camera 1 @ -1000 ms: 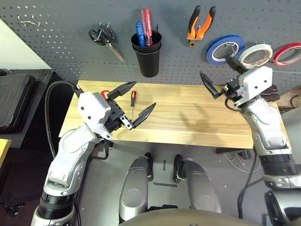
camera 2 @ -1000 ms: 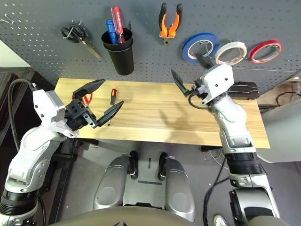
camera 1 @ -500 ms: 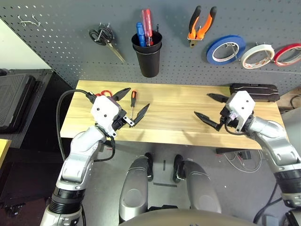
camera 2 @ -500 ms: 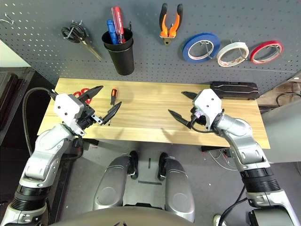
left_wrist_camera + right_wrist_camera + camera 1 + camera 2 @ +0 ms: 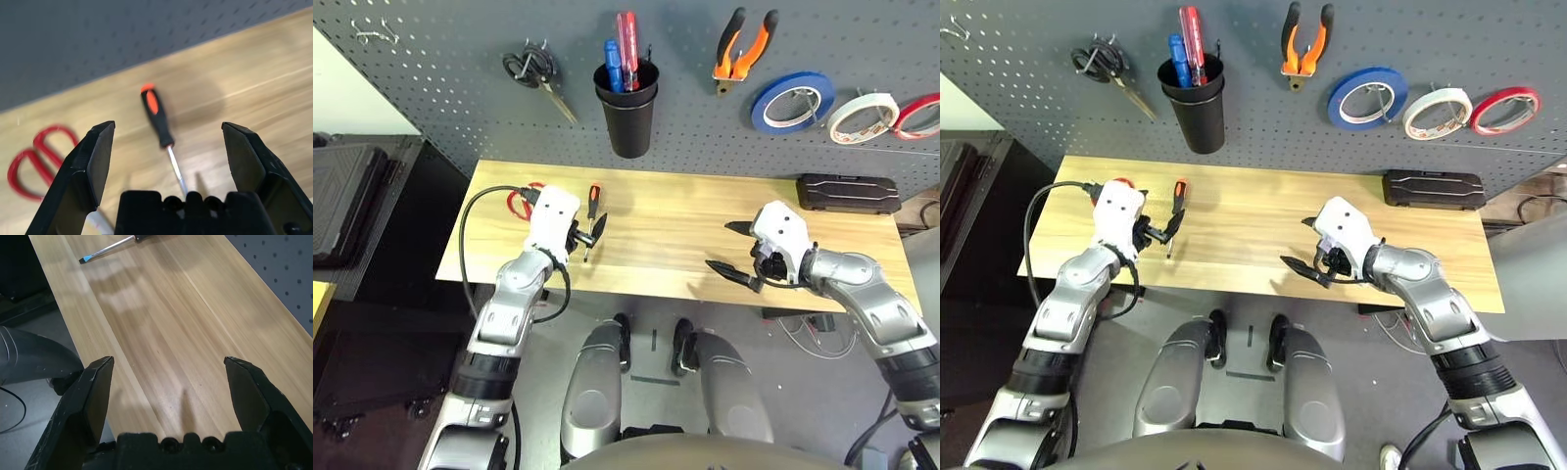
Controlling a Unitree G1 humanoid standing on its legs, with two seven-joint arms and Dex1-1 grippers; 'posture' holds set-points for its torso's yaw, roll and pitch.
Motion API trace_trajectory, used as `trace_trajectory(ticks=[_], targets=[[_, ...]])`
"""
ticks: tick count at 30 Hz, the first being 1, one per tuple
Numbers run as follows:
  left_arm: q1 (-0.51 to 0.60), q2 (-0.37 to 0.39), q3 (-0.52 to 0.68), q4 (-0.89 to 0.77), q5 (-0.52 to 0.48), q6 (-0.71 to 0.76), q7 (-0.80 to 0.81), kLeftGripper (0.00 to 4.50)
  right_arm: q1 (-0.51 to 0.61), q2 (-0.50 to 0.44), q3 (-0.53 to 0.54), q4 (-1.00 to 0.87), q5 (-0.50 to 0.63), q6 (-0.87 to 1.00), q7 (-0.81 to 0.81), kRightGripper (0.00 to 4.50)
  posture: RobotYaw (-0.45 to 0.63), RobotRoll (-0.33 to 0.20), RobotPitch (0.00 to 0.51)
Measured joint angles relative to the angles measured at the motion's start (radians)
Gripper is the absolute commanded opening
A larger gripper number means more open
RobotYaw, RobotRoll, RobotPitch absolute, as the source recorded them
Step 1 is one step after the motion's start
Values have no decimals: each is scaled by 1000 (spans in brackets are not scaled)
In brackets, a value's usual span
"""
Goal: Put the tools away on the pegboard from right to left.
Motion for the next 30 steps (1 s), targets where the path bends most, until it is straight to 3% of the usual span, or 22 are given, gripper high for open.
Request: trace_trajectory(ticks=[12,29,30], targets=[[-217,-39,-7,274,8,88,20,4500,12,12,39,-56,-19,58,-22,4487,102,0,399],[-496,-112,82,829,-14,-39,56,4500,6,38,48,-78,-46,87,-59,4487,47,0,411],[-506,-114,85,849,-14,-41,56,4317,7,38,48,-79,-46,88,-60,4497,46,0,411]])
